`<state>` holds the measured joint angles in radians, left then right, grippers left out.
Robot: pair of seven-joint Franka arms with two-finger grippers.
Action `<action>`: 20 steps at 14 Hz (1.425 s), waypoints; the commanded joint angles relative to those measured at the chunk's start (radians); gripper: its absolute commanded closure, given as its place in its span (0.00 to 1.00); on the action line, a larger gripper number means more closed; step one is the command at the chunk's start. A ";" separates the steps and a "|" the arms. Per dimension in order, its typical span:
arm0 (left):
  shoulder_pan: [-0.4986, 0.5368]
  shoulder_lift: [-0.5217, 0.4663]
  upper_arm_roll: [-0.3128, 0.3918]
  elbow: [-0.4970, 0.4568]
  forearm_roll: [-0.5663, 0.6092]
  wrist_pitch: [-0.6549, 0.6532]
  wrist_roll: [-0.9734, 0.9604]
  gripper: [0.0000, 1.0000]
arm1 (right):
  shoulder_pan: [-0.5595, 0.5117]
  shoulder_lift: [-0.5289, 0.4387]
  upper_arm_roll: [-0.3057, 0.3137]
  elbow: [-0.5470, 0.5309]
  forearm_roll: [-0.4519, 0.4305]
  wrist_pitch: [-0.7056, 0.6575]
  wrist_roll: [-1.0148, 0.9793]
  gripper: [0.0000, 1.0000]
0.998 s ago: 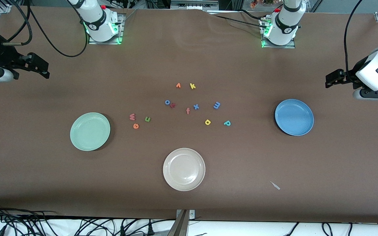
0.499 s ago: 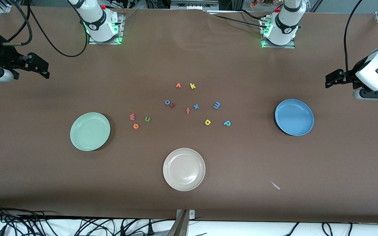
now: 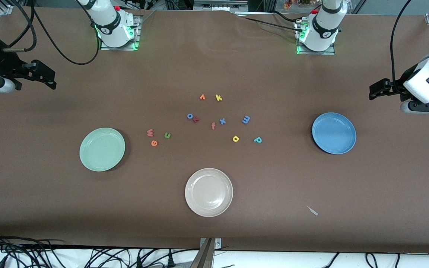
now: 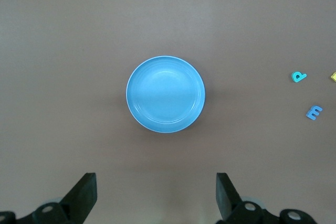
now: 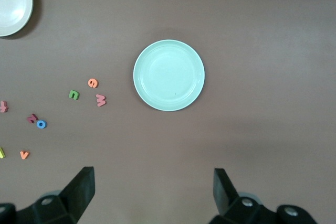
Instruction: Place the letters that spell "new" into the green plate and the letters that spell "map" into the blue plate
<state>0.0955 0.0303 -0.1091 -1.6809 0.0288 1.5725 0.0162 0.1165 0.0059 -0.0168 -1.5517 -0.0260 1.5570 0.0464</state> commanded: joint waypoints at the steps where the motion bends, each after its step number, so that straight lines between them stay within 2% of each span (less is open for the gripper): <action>1: 0.003 -0.004 -0.003 0.000 -0.020 -0.003 0.022 0.00 | -0.006 0.011 0.008 0.042 -0.006 -0.011 0.015 0.00; 20: 0.004 0.002 -0.012 0.001 -0.020 -0.003 0.022 0.00 | -0.005 0.031 0.009 0.042 0.003 0.005 0.012 0.00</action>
<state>0.0952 0.0344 -0.1189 -1.6809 0.0288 1.5725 0.0163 0.1167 0.0195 -0.0157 -1.5355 -0.0256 1.5704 0.0541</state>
